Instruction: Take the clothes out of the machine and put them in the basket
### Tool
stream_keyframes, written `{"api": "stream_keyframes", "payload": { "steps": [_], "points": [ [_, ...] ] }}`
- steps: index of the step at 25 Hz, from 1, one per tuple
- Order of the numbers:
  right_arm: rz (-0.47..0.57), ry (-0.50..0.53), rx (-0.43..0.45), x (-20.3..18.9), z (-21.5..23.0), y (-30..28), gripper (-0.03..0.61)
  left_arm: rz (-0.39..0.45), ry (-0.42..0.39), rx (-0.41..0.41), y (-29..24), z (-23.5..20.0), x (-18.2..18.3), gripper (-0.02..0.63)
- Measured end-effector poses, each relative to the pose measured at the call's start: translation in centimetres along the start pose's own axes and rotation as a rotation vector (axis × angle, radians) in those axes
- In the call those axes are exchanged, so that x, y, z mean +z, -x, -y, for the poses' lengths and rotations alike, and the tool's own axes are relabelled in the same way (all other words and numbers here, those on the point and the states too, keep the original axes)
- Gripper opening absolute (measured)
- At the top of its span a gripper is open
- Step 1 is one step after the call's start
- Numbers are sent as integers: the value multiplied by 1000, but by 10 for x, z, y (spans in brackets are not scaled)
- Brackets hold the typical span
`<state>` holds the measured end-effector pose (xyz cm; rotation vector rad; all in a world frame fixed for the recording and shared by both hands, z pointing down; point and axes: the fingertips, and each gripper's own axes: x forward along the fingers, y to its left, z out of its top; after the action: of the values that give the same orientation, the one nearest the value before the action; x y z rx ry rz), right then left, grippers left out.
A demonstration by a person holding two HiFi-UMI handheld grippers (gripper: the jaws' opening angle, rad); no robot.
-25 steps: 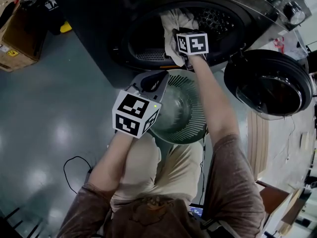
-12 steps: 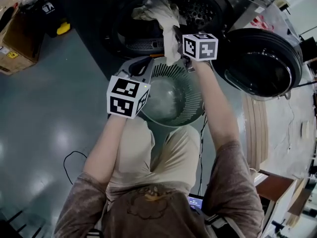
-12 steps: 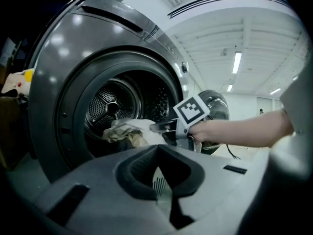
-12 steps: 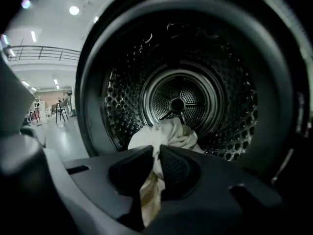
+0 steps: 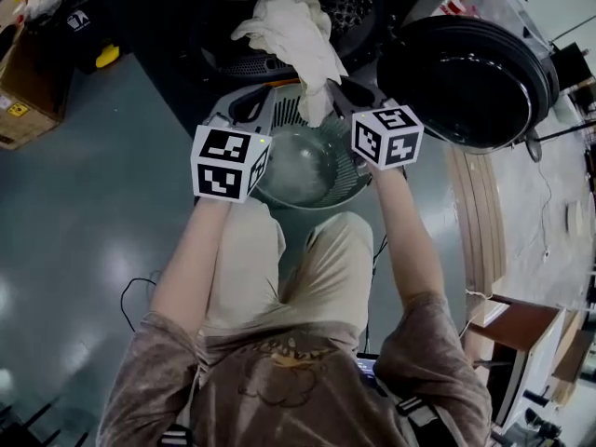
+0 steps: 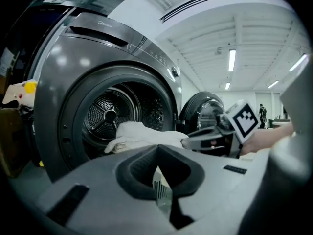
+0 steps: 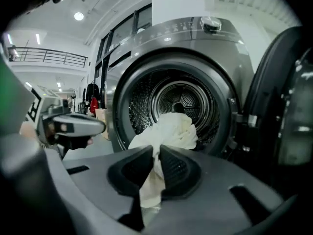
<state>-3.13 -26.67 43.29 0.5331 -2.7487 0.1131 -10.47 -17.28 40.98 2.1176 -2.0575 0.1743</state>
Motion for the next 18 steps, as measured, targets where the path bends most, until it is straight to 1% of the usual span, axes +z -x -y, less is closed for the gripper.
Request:
{"api": "stream_keyframes", "payload": {
  "steps": [5, 9, 13, 14, 16, 18],
  "points": [
    [-13, -25, 2, -33, -23, 43, 41, 2, -22, -12, -4, 12, 2, 8],
    [-53, -35, 3, -60, -40, 63, 41, 8, -36, -12, -5, 18, 5, 8],
    [-63, -48, 8, -76, -49, 74, 55, 18, -39, -11, -5, 25, 8, 8],
    [-63, -48, 1, -77, -49, 75, 73, 19, -37, -11, -5, 25, 8, 8],
    [-52, -51, -15, -76, -46, 75, 147, 20, -35, -11, -6, 26, 8, 8],
    [-27, -56, -22, -70, -43, 74, 176, 22, -32, -8, -6, 25, 8, 8]
  ]
}}
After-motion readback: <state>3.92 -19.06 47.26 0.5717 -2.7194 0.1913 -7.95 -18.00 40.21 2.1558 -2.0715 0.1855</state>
